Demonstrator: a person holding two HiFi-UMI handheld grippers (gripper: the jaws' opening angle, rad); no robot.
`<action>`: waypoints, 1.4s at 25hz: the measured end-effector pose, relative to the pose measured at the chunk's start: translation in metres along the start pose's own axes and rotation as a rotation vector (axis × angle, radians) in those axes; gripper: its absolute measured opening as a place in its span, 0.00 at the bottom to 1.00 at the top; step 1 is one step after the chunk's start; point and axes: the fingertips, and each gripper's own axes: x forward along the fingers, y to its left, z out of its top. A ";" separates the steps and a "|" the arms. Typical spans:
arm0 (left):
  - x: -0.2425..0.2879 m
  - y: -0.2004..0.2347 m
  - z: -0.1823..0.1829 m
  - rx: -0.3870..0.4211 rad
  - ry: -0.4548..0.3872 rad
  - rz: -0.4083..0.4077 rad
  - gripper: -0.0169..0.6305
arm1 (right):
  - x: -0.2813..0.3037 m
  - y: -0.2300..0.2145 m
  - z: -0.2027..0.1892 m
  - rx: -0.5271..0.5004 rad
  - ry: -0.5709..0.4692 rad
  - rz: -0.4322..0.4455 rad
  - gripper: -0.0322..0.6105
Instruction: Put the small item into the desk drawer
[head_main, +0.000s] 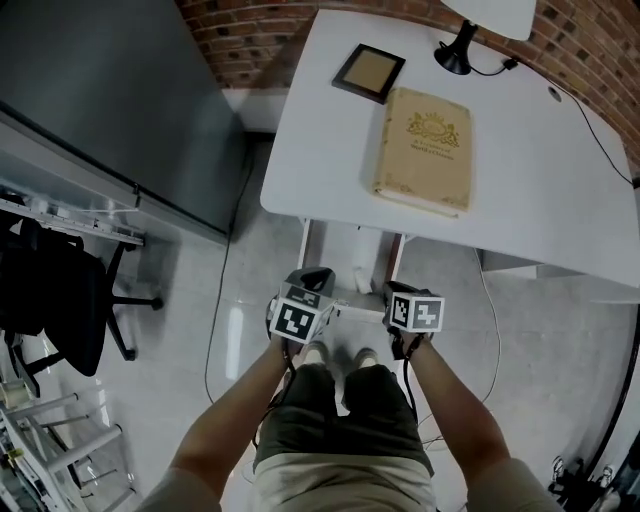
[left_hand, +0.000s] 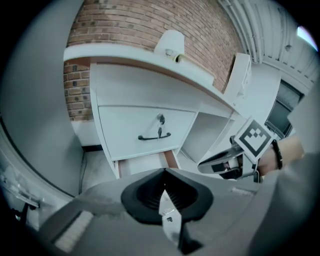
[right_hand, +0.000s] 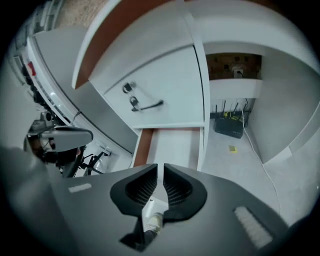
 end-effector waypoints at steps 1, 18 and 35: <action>-0.012 -0.004 0.009 0.002 -0.010 0.003 0.03 | -0.017 0.008 0.009 -0.040 -0.017 0.009 0.10; -0.232 -0.081 0.168 0.129 -0.259 0.110 0.03 | -0.331 0.134 0.156 -0.288 -0.407 0.135 0.06; -0.409 -0.177 0.286 0.391 -0.563 0.130 0.03 | -0.556 0.254 0.235 -0.471 -0.787 0.266 0.06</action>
